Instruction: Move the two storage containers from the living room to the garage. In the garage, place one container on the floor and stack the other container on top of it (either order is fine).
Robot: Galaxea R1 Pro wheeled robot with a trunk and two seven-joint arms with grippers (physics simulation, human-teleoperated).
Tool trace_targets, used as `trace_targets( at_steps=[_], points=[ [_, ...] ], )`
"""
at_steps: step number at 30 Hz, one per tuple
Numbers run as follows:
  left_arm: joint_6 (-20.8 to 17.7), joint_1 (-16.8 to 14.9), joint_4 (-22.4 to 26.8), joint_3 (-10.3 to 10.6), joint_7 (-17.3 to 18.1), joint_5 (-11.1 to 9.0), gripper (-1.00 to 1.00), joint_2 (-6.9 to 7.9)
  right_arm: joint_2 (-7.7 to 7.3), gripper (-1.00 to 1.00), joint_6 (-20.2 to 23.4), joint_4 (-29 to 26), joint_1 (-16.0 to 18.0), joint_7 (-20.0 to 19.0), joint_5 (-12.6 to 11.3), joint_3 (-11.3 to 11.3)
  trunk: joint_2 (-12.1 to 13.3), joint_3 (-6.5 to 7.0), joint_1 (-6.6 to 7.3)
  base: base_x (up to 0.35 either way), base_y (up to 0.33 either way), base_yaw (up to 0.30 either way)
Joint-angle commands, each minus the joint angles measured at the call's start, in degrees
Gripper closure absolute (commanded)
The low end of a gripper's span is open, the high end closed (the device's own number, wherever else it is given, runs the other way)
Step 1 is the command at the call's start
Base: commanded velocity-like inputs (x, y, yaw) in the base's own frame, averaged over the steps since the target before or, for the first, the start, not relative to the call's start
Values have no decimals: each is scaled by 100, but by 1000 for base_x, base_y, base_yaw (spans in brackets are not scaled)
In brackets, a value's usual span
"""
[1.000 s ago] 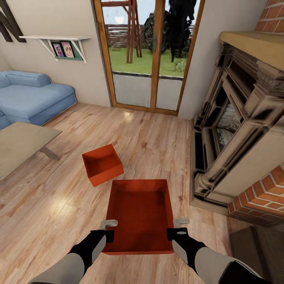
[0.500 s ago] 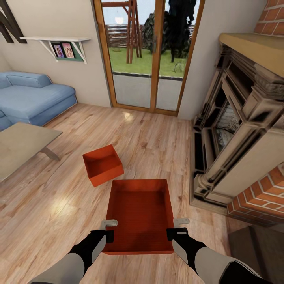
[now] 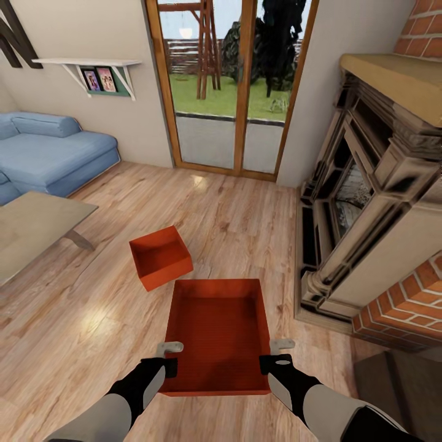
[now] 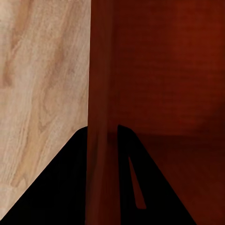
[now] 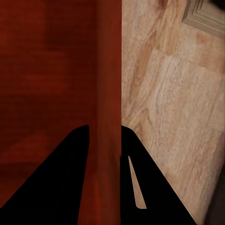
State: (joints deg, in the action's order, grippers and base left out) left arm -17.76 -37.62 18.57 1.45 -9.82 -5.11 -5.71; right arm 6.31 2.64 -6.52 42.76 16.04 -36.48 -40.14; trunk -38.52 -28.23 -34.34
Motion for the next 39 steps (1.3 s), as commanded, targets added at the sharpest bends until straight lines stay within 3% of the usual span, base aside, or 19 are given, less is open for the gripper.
trace_targets(
  at_steps=[1, 6, 39],
  points=[
    [-35, 0, -4, -56, -42, -87, 100, 45, -16, 100, -62, -25, 4, 9, 79, 42, 36, 13, 21, 0, 0, 0],
    [-35, 0, -3, -56, -45, -87, 100, 52, -16, 100, -62, -25, 4, 7, 79, 42, 237, 103, 131, 0, 0, 0],
    [-26, 0, 23, -57, -47, -87, 100, 52, -15, 100, -62, -25, 4, 86, 79, 50, 237, 154, 131, 0, 0, -5]
  ],
)
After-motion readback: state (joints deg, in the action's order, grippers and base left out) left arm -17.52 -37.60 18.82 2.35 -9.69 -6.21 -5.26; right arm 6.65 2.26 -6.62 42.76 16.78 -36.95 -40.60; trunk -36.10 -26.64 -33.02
